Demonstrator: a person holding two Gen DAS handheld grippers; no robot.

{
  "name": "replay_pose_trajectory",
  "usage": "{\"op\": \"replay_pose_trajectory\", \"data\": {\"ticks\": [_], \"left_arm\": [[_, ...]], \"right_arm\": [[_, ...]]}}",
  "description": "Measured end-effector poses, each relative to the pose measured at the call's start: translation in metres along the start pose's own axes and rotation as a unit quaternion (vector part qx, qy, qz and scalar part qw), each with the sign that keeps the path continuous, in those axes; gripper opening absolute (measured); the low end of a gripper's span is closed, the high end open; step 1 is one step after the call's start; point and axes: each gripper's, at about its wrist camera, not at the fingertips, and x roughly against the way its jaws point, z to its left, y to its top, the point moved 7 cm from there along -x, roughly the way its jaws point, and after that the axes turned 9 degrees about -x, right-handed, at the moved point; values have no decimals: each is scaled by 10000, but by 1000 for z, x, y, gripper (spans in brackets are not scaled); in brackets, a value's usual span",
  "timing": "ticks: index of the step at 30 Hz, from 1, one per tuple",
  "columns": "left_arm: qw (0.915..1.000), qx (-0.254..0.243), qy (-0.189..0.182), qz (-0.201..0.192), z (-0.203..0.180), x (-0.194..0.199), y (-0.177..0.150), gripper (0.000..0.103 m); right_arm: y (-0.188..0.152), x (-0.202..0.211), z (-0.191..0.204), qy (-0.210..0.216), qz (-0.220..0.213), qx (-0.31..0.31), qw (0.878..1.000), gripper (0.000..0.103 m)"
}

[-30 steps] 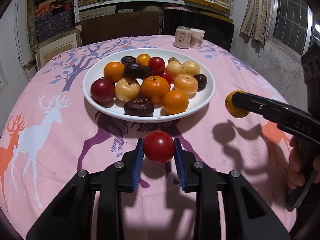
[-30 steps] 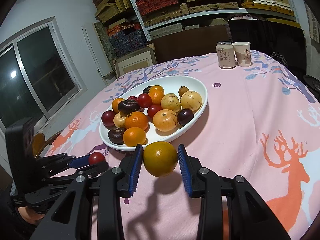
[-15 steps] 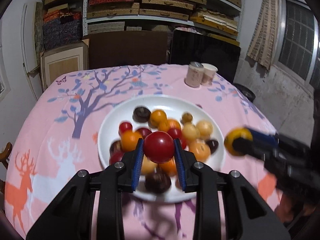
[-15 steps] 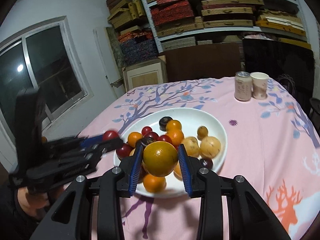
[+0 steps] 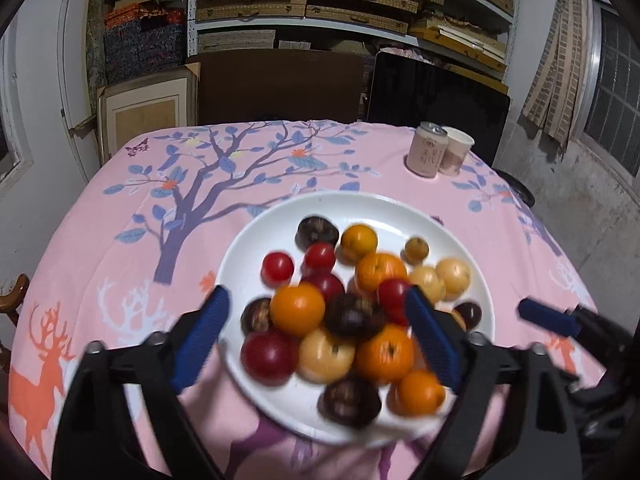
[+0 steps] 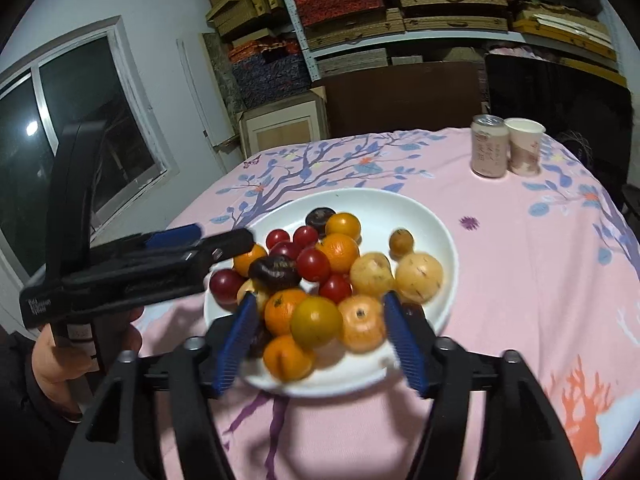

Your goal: Organize fruits

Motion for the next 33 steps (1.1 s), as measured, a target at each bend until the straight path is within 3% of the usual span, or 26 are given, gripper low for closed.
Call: {"op": "replay_pose_trajectory", "data": {"ticks": [1,3,9,14,21,33], "left_arm": [[10000,-27,46,-22,-1,8,-10,97],[10000,-62,56,43,-7,21,-32,98],[9995,50,-58,292,-22,70,-87,98],[9993,319,169,-41,-23,129,-109,98],[9989,-110,377,-267,-48,189,-123,98],[9952,-236,669,-673,-61,242,-130,98]], "right_arm": [[-5,7,-2,-26,-25,-67,10000,90],[-21,26,-3,-131,-117,-162,9997,99],[-63,73,7,-861,-414,247,9951,99],[-84,113,16,-821,-527,178,9951,99],[-101,152,27,-891,-571,53,9944,99],[-118,186,45,-887,-745,211,9930,99]]}}
